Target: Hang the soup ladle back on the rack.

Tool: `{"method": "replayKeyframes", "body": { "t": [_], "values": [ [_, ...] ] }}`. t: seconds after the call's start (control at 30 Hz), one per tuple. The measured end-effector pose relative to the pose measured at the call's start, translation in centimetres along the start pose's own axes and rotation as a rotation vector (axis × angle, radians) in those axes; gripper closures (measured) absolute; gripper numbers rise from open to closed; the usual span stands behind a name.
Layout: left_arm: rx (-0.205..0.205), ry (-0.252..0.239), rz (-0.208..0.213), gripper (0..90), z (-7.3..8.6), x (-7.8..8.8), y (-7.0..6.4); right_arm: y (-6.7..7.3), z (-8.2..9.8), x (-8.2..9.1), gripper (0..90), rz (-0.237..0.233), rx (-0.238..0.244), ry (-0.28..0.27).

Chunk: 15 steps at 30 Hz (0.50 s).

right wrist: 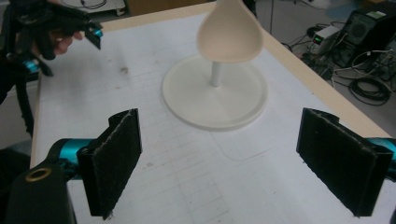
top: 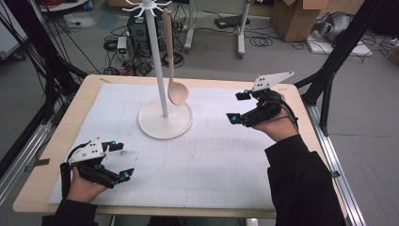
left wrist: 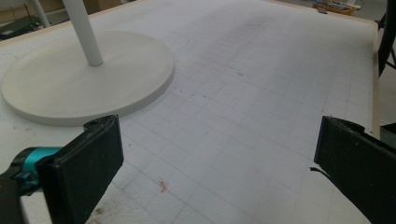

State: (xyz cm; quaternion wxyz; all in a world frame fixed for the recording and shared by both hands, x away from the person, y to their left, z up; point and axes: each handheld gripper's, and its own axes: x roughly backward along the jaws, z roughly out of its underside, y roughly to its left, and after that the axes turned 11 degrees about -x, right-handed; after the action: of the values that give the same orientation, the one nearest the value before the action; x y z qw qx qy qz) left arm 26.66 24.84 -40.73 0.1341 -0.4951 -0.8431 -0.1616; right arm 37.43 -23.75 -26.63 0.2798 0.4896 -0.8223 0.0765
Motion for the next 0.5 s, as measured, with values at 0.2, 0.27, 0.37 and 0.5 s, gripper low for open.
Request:
{"method": "replayKeyframes", "body": {
  "t": [0.2, 0.27, 0.37, 0.5],
  "values": [
    [0.005, -0.003, -0.002, 1.7, 0.0, 0.0, 0.0, 0.5, 2.5, 0.1, 10.7, -0.023, -0.005, -0.023],
    [0.004, -0.002, -0.006, 1.6, 0.0, 0.1, 0.1, 0.5, 3.4, 0.1, 10.8, -0.028, -0.019, -0.028],
    [0.008, -0.006, -0.007, 1.7, 0.1, 0.0, 0.1, 0.6, 4.8, 0.0, 10.8, -0.039, -0.030, -0.034],
    [0.007, -0.004, -0.003, 1.7, 0.1, -0.1, 0.2, 0.6, 6.5, 0.3, 10.8, -0.039, -0.055, -0.062]
  ]
}}
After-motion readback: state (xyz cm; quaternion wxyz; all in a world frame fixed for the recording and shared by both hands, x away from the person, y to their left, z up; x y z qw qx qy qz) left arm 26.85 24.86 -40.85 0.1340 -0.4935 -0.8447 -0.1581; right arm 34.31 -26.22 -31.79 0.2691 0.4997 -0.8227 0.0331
